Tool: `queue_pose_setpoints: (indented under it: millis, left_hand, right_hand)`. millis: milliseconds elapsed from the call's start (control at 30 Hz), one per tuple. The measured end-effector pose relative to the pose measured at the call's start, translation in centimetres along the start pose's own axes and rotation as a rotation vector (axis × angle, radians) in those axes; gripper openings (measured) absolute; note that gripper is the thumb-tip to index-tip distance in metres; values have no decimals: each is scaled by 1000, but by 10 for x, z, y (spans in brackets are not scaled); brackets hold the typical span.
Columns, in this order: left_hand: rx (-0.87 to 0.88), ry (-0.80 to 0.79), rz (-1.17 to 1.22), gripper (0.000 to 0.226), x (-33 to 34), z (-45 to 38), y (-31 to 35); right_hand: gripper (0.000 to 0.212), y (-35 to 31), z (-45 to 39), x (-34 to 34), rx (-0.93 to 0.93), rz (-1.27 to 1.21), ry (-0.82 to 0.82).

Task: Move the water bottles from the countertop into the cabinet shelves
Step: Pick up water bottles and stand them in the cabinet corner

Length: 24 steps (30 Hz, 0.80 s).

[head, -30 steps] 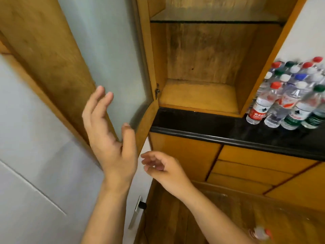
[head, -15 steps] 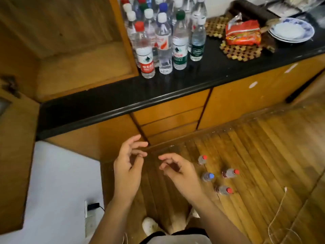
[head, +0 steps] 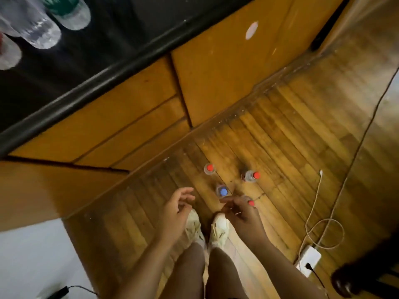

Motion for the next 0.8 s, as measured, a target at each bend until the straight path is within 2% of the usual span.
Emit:
queue_pose_setpoints:
  millis: [133, 267, 400, 600, 700, 800]
  left_hand:
    - [-101, -94, -67, 39, 51, -69, -78]
    - [-157, -140, -150, 43, 102, -145, -164]
    - [-151, -169, -235, 59, 150, -206, -226]
    - [-96, -264, -554, 91, 209, -269, -274]
    - [-151, -184, -358, 106, 223, -297, -284]
    - [-194, -104, -211, 107, 229, -316, -294]
  right_hand:
    - [35, 99, -48, 22, 144, 14, 46]
    - [38, 203, -94, 54, 289, -37, 123]
    - [47, 285, -135, 87, 359, -44, 149]
    - [76, 343, -182, 126, 294, 78, 101]
    - [86, 363, -203, 141, 259, 105, 87]
    - [80, 379, -214, 148, 242, 11, 149]
Point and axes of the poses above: each hand's wrist, its own z-axis away from the middle knuckle, its own x-axis out of the palm, y = z × x, the point moved 6 cm from there along -z, towards the middle knuckle, and after that the axes turned 7 degrees about y, right-handed, at the moved point
